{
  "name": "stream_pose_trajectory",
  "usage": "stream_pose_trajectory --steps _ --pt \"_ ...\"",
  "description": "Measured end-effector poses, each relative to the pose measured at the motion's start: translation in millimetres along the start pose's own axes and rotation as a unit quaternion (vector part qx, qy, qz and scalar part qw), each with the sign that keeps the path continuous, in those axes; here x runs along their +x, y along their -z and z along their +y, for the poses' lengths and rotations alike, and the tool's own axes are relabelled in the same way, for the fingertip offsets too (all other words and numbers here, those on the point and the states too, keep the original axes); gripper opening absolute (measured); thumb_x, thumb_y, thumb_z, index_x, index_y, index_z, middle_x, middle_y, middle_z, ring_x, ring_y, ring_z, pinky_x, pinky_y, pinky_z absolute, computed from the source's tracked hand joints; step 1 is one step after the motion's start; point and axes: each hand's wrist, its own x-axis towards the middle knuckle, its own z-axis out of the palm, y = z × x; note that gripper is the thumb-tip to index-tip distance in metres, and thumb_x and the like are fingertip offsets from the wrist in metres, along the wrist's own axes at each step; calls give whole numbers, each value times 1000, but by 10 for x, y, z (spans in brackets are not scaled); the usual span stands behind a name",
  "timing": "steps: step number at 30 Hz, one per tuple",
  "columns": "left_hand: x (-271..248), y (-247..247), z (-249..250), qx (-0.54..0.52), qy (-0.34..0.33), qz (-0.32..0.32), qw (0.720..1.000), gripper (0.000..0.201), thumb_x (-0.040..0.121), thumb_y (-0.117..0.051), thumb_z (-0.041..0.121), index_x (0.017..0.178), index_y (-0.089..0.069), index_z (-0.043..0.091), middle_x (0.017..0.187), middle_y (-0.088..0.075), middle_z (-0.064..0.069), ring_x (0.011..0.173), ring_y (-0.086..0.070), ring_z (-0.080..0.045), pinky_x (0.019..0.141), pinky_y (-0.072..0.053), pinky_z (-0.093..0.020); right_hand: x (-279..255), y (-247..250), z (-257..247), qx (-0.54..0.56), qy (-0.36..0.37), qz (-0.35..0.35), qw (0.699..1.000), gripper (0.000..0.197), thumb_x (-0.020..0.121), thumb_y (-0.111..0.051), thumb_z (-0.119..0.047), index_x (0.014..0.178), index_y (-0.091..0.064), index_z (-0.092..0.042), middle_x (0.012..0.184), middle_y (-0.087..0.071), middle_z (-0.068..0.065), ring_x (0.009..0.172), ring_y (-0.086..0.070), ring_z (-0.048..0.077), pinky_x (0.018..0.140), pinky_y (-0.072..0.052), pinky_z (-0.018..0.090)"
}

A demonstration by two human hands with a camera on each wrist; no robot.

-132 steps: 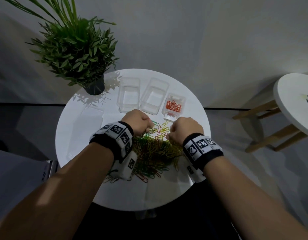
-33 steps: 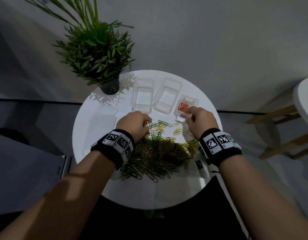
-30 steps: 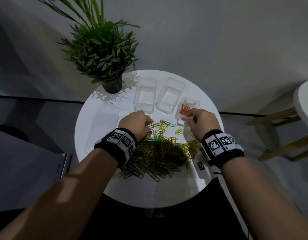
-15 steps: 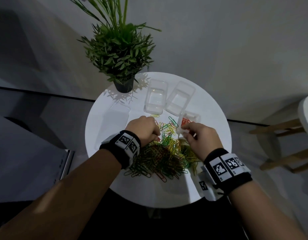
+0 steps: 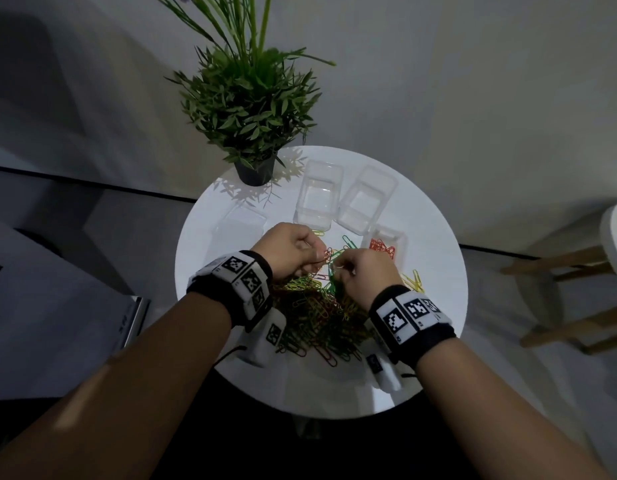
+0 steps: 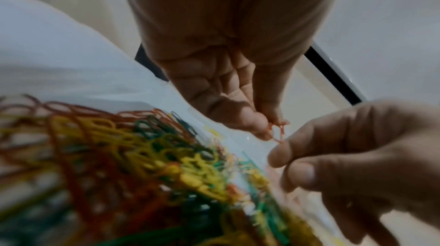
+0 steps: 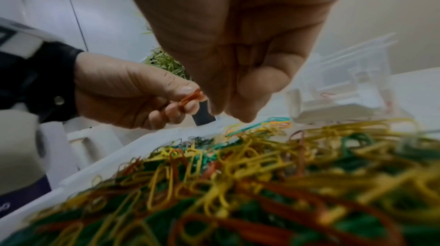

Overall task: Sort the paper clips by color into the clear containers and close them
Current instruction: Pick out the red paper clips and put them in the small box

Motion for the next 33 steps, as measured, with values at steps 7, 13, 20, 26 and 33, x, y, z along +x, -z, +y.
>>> stream_pose_trajectory --steps 7,13,20,26,33 --pt "-45 -215 252 -104 -9 -20 994 11 82 -69 -3 84 -62 5 56 -65 -4 46 -60 -9 45 -50 -18 -116 248 38 506 -177 9 844 22 91 -45 8 98 -62 -2 64 -66 9 48 -65 15 51 -55 27" --pt "-28 -441 368 -54 -28 -8 998 10 87 -67 5 82 -60 9 63 -67 -7 52 -64 -12 49 -51 -22 -210 398 259 616 -182 -4 766 13 87 -54 12 91 -64 5 73 -68 19 59 -68 23 67 -58 29" --pt "-48 -331 189 266 -52 9 963 14 83 -63 15 73 -69 23 68 -66 11 71 -63 -11 75 -56 -33 40 574 449 428 -159 107 883 20 79 -67 8 72 -70 -11 72 -68 15 61 -64 26 65 -60 35" --pt "-101 -458 145 429 -4 -26 903 46 68 -70 66 92 -57 30 88 -57 10 82 -55 -13 69 -43 -27 46 571 428 218 -106 134 961 11 83 -71 -20 93 -72 -25 94 -71 -7 85 -65 11 86 -51 28" --pt "-71 -417 97 443 -24 1 896 18 81 -63 39 88 -52 28 87 -56 9 83 -53 -16 66 -37 -27 -380 159 496 25 -68 -5 997 22 92 -56 -21 97 -71 -36 102 -71 -6 91 -64 16 82 -55 34"
